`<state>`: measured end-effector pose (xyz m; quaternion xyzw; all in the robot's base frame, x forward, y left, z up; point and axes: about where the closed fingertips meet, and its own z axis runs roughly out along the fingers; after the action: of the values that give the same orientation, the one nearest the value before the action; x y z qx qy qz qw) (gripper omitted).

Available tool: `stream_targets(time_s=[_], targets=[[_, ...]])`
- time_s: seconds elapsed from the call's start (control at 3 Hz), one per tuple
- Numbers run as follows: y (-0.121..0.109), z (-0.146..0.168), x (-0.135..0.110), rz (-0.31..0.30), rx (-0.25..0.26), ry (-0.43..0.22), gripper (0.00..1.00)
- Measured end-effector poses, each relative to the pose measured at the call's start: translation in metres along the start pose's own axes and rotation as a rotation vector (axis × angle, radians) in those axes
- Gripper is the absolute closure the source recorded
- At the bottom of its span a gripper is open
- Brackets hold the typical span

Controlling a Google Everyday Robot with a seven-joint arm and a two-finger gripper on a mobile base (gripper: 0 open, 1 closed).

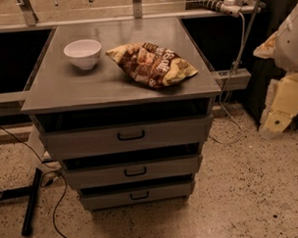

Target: Open bottom drawer

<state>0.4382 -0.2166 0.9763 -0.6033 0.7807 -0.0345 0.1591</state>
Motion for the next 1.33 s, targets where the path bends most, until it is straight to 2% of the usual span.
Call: stream_targets(time_s=[0.33,0.67,1.0,1.33], targets=[[0.0,0.0,0.0,0.0,0.0,0.0,0.0],[0.006,0.003,-0.003,-0.033,0.011,-0.015,0.0],[0.02,0.026,-0.007,-0.101,0.006,-0.065,0.0],[0.027,0.071,-0.002,-0.158,-0.014,-0.129,0.0]])
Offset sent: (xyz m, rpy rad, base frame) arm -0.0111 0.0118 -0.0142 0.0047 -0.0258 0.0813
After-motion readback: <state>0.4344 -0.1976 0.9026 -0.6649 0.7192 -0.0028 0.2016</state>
